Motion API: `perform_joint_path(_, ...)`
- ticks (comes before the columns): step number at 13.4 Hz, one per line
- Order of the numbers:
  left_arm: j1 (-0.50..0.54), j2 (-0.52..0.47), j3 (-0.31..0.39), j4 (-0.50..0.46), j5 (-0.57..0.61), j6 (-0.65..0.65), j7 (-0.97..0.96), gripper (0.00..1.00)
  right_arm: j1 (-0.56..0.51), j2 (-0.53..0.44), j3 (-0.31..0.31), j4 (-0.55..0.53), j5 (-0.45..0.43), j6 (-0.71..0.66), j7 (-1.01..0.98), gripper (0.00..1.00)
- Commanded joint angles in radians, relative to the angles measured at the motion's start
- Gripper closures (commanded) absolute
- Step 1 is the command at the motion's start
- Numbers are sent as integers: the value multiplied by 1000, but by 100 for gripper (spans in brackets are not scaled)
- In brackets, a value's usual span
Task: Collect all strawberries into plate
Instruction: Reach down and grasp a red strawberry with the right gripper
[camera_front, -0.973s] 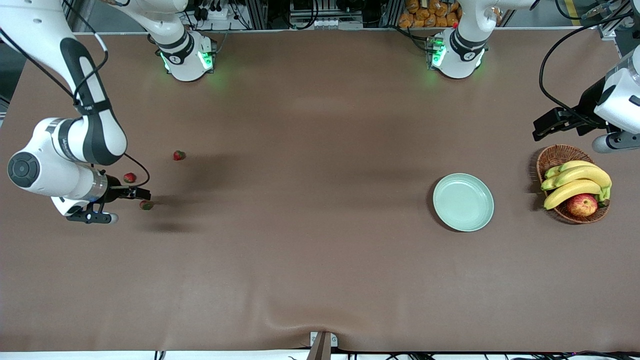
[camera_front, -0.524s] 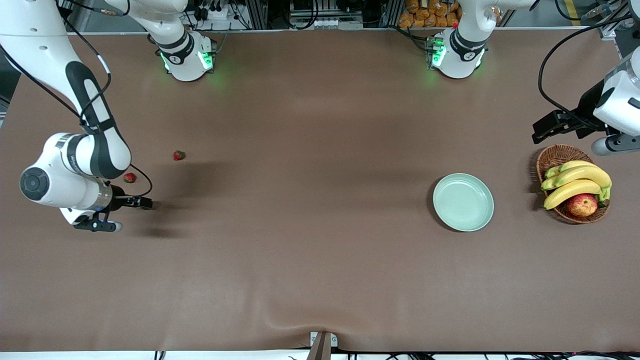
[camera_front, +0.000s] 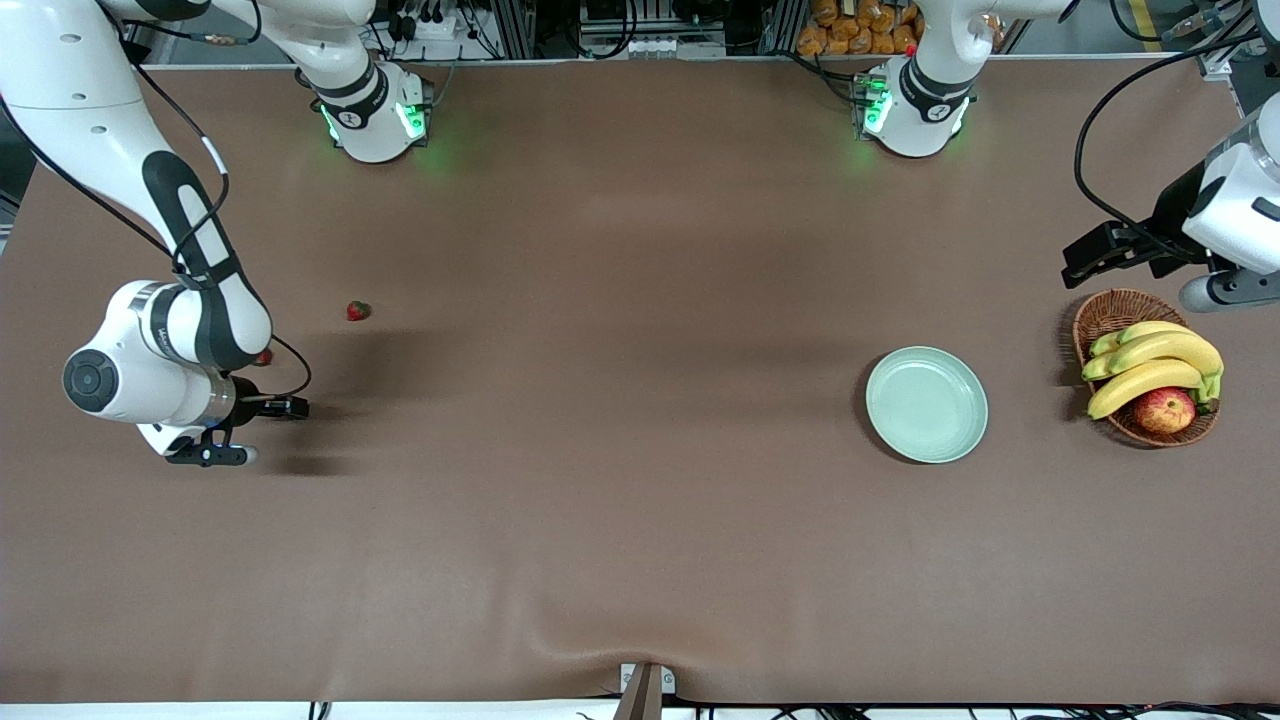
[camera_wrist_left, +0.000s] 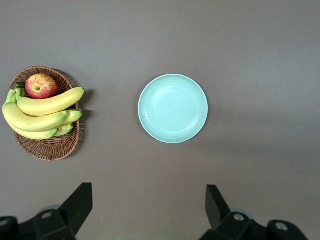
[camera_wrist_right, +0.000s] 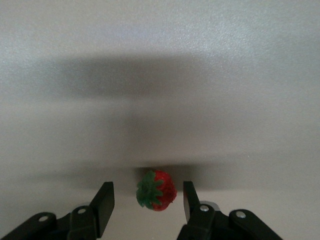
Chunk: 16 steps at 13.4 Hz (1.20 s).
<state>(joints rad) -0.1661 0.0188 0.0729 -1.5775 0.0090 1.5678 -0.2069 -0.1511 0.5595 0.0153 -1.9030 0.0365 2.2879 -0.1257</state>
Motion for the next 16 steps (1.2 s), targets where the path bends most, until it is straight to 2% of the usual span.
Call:
perform_joint_path(1,2,-10,-10,4,-18,-20,-26,0,-25,23,15,16,-10,8,-28,39)
perform_joint_path(3,2,-13,-12,4,-18,-29,-26,0,-27,28,14,15,-10,5,-57,53)
perform_joint_path(7,0,-14,-21,5,-20,-32,-25,0,-25,25,14,19,-10,-8,-91,93)
perform_joint_path(8,3,-14,-33,7,-20,-31,-25,0,-21,19,15,25,-10,-14,-83,98)
perform_joint_path(10,0,-8,-33,5,-20,-31,-26,0,-21,-4,17,62,2,-89,-80,100)
perform_joint_path(13,2,-2,-33,5,-20,-31,-26,0,-2,-15,20,197,19,-272,-42,100)
perform_joint_path(16,-4,18,-35,8,-17,-17,-28,0,51,-12,18,284,112,-334,39,100)
